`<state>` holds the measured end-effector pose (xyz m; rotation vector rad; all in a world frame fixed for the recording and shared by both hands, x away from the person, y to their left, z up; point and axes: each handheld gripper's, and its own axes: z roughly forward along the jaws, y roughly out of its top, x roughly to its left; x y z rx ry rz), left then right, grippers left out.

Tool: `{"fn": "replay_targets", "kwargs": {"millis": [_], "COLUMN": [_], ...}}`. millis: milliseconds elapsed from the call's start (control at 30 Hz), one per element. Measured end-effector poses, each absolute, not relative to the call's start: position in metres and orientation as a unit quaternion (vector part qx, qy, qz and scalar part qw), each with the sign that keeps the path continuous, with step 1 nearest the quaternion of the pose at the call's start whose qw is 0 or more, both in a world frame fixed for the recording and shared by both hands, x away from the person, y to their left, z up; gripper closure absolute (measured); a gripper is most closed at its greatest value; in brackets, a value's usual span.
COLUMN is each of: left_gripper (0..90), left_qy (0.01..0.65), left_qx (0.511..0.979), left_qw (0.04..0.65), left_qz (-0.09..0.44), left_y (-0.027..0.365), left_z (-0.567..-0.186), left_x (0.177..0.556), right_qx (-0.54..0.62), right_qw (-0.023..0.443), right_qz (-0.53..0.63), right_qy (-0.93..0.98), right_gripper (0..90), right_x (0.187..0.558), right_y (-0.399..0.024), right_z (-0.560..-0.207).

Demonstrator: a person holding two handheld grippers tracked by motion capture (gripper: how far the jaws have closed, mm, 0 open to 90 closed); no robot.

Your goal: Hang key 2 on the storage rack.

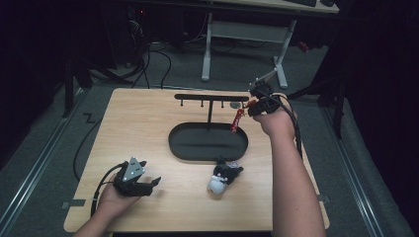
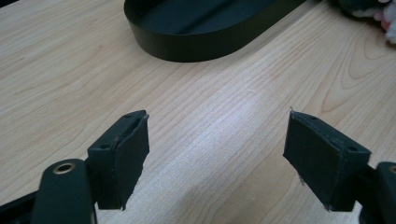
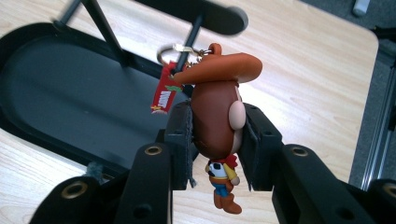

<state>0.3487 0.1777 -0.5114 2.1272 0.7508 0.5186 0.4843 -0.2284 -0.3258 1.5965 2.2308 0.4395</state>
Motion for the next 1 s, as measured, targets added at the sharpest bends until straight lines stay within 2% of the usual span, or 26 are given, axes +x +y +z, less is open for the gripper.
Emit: {"fn": "replay_targets", "kwargs": {"millis": [367, 867, 967, 1000], "left_gripper": [22.5, 22.8, 22.9, 22.9], "left_qy": [0.293, 0.292, 0.292, 0.291], "left_qx": [0.847, 0.847, 0.847, 0.847], "left_qw": [0.394, 0.395, 0.395, 0.395], "left_qz": [0.204, 0.204, 0.204, 0.205], "left_y": [0.175, 0.175, 0.176, 0.175], "left_z": [-0.513, -0.513, -0.512, -0.512], "left_x": [0.349, 0.349, 0.349, 0.349], "right_qx": [0.571, 0.577, 0.580, 0.582], "right_qw": [0.156, 0.152, 0.161, 0.165], "right_qz": [0.157, 0.165, 0.169, 0.180], "right_qy": [0.791, 0.785, 0.780, 0.776], "right_gripper": [67.6, 65.9, 56.7, 49.6], "right_x": [0.485, 0.489, 0.490, 0.489], "right_y": [-0.234, -0.229, -0.228, -0.228], "right_z": [-0.362, -0.390, -0.393, -0.393]}}
